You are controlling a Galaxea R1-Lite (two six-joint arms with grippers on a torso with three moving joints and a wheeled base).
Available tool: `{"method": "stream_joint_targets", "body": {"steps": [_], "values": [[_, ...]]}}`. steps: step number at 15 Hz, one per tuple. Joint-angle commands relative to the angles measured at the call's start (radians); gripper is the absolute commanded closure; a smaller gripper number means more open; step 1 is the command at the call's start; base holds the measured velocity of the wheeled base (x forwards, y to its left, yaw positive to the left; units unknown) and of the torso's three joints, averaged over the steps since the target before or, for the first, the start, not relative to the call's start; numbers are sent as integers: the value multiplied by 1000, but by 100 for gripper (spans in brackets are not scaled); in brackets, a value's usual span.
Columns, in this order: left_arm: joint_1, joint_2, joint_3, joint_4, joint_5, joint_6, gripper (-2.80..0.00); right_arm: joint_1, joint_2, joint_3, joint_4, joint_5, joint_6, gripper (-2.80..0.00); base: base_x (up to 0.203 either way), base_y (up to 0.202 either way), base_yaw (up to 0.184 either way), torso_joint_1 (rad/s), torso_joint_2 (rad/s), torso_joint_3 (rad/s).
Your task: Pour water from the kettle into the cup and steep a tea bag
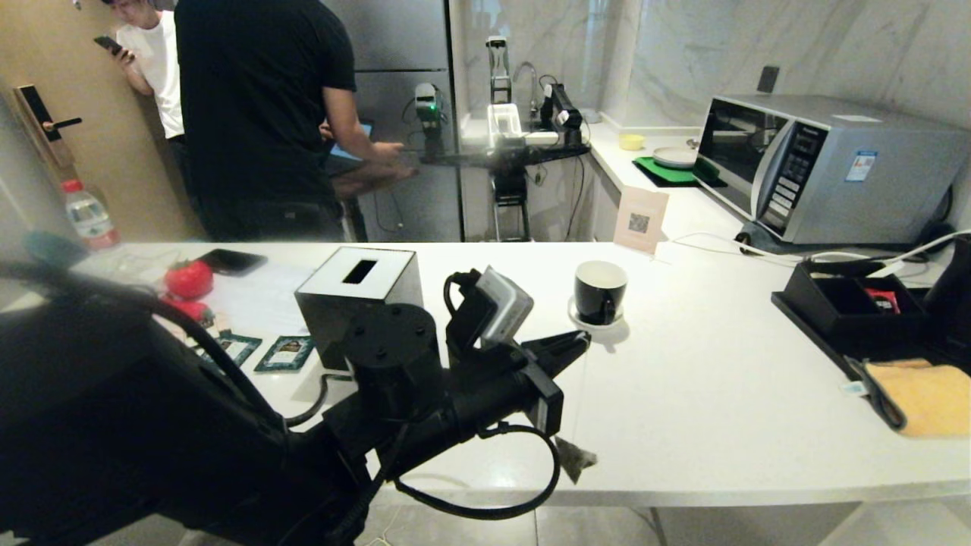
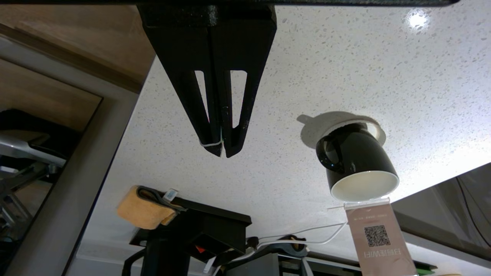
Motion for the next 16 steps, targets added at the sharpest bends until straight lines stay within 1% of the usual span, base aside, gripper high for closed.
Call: {"method": "stream_joint_targets", "body": {"steps": [1, 4, 11, 13, 16], "values": [[0, 11, -3, -8, -1, -2, 0, 0, -6, 1, -6, 2, 4, 0, 0, 0, 0, 0, 0, 0], [-5, 26, -18, -8, -1, -2, 0, 0, -6, 1, -6, 2, 4, 0, 0, 0, 0, 0, 0, 0], [-3, 72, -105, -8, 6, -9, 0, 0, -8, 1, -6, 1, 4, 0, 0, 0, 0, 0, 0, 0], [-1, 81, -129, -8, 26, -34, 0, 0, -8, 1, -6, 2, 4, 0, 0, 0, 0, 0, 0, 0], [0, 101, -178, -6, 43, -38, 0, 0, -6, 1, -6, 1, 4, 0, 0, 0, 0, 0, 0, 0]]}}
